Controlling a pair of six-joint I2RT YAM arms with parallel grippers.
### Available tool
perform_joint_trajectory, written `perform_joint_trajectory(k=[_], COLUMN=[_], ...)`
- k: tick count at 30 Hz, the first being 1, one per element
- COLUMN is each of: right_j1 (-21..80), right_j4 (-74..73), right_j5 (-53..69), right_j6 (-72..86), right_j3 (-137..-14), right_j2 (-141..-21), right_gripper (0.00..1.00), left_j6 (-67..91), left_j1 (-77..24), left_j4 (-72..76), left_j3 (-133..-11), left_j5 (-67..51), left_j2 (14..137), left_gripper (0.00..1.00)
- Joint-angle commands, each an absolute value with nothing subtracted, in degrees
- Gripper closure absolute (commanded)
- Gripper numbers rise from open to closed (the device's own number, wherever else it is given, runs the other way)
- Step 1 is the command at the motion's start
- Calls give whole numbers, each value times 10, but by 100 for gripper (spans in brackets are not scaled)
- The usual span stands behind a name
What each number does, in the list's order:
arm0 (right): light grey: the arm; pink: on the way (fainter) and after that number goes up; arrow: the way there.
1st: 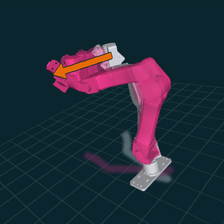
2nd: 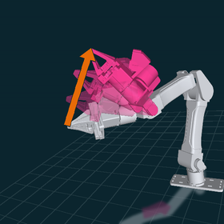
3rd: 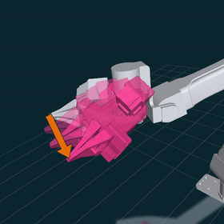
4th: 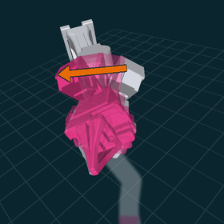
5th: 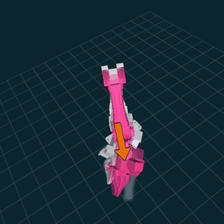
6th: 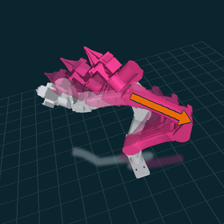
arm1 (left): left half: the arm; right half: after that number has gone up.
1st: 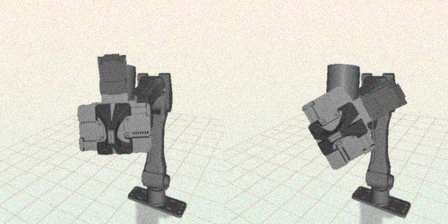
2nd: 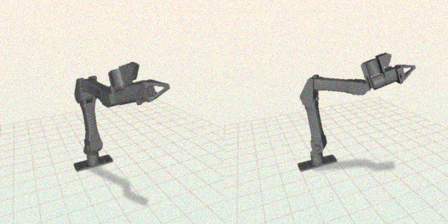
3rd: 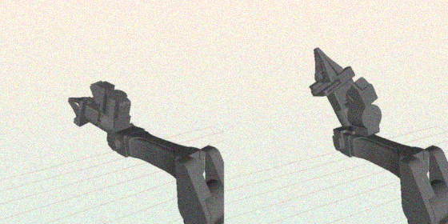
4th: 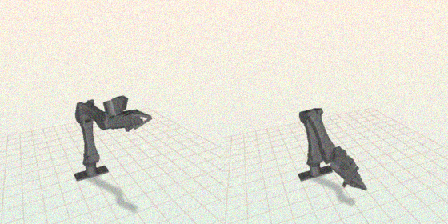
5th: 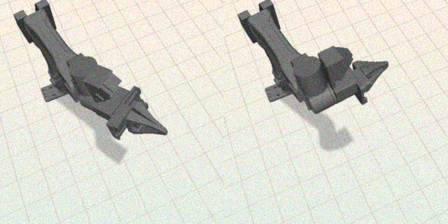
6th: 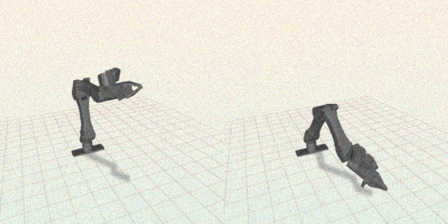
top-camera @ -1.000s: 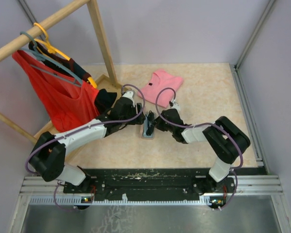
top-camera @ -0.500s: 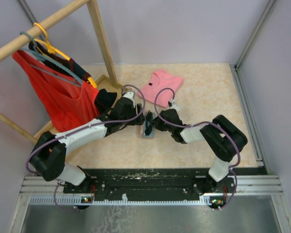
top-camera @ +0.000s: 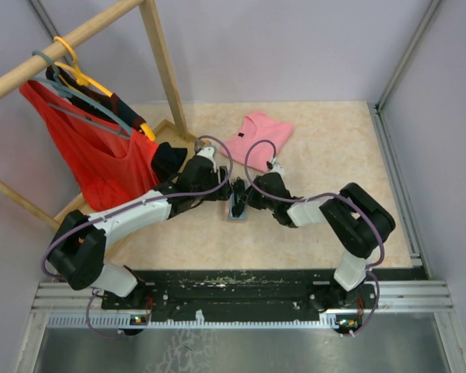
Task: Organize the sunglasses
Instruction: Place the sunglasses in the sunglasses case.
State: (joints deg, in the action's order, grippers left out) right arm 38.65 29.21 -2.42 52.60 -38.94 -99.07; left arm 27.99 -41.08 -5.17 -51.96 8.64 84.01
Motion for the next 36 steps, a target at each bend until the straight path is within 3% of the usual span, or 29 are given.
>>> perform_joint_trajectory(k=[1, 9, 36], right_j1=[394, 394, 390], right_j4=[267, 221, 108], right_j5=[-36, -60, -72], right_j6=[496, 463, 379], right_j3=[-420, -428, -481], right_j2=[-963, -923, -928], right_gripper=[82, 73, 66], left_j6=[270, 269, 273], left_j1=[-408, -408, -409], left_j4=[-47, -47, -43], left_j3=[-534, -535, -542], left_j5=[78, 74, 61], left_j2=[837, 838, 877], left_gripper=[29, 29, 27])
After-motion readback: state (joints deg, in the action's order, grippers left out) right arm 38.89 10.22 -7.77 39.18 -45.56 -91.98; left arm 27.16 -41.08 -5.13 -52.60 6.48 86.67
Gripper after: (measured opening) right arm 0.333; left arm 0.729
